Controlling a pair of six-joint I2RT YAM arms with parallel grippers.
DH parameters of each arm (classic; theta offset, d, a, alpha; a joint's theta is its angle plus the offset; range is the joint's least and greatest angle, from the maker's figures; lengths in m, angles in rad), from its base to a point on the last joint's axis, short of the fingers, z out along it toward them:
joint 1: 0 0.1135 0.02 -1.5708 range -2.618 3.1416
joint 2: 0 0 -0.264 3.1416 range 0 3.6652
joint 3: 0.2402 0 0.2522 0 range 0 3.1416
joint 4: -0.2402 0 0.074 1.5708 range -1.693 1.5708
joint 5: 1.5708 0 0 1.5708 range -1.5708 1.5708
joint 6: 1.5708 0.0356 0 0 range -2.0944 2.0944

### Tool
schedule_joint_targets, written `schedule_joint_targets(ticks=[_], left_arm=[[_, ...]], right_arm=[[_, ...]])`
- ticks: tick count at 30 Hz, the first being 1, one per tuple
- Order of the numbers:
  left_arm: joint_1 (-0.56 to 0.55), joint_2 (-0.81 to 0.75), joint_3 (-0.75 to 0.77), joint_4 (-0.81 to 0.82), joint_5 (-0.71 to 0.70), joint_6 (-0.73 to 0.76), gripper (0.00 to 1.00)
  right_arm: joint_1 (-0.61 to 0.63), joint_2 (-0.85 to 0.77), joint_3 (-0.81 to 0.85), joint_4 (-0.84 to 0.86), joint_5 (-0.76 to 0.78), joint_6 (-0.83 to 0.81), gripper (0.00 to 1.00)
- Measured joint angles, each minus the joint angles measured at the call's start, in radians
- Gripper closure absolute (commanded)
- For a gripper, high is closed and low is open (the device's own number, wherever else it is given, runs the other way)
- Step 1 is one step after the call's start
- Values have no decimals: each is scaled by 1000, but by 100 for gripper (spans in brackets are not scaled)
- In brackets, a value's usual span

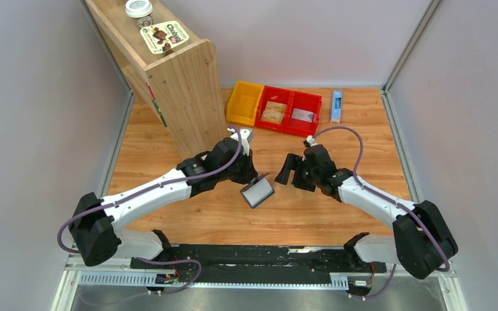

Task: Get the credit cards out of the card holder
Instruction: Open the card holder at the center of the board.

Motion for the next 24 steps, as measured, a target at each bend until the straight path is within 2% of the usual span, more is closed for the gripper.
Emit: schedule_joint_targets(ticks=[7,15,20,24], left_arm=[[23,3,-45,10,6,-65,100],[179,-29,-197,-37,-65,-176,100],[189,-83,-325,-77,-72,-211,100],[188,-140,-370,-113,-82,-223,100]], right_arm=[[33,-31,-2,-8,-2,-2,20],[106,47,1,17,-46,13,20],[156,101,39,31,-87,21,20],[192,115,79,48,-93,40,20]])
